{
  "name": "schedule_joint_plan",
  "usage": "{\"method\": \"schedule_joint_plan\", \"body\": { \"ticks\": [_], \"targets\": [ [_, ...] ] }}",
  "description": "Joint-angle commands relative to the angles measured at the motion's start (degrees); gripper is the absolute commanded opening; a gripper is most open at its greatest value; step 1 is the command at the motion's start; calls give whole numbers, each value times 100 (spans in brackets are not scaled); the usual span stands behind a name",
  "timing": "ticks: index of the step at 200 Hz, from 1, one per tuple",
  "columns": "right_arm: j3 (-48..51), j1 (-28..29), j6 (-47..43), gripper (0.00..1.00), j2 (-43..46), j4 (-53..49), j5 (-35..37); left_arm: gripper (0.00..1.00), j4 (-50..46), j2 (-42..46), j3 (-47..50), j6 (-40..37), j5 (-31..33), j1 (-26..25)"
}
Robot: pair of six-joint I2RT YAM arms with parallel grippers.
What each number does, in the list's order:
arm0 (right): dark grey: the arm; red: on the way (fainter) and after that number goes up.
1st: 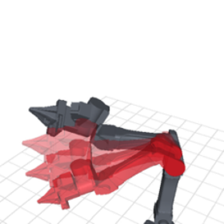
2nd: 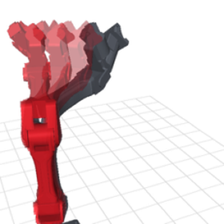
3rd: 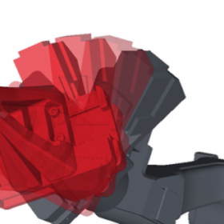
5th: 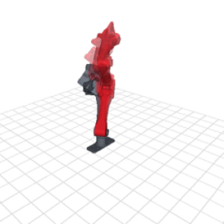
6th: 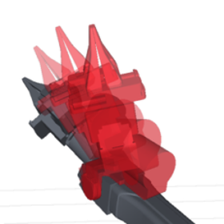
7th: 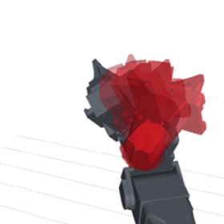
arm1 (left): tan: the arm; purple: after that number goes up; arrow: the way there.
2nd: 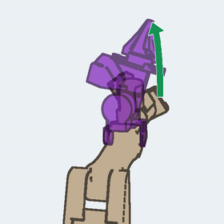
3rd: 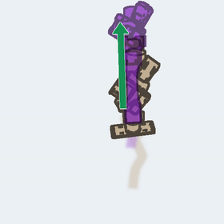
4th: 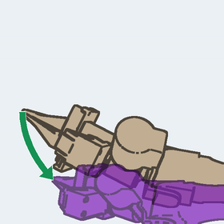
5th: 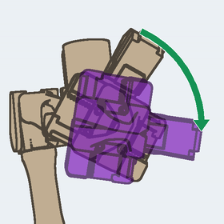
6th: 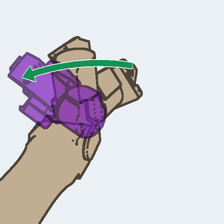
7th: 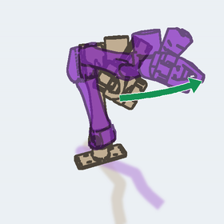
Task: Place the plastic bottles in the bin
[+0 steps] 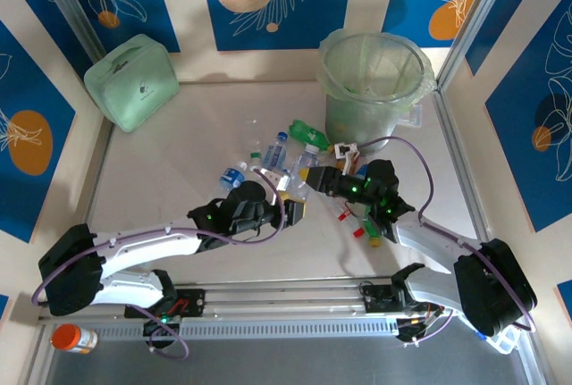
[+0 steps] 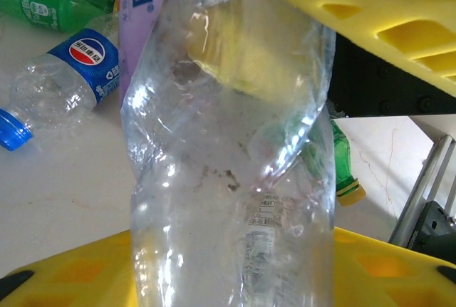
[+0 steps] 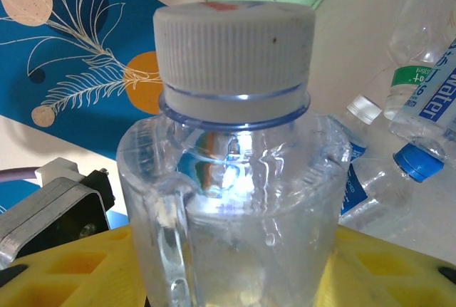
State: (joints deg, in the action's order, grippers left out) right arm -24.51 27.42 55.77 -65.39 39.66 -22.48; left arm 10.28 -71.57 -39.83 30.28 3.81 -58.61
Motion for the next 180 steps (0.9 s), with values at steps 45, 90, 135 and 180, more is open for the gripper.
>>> {"method": "schedule_joint_plan", "body": {
  "ticks": [45,90,135,180],
  "targets": [
    [-30,103,-219,54,169,-166,60,84,-437,207,-279,-193,-154,43],
    [-185,526,-1018,54,571,-1043,842,88,-945,1012,-151,-443,253,43],
    [-305,725,-1525,50,672,-1588,1484,87,-1213,2009,446,-571,1553,43],
    [-602,1222,-2337,49,487,-2068,2128,86,-895,2477,1070,-563,2531,45]
  ]
}}
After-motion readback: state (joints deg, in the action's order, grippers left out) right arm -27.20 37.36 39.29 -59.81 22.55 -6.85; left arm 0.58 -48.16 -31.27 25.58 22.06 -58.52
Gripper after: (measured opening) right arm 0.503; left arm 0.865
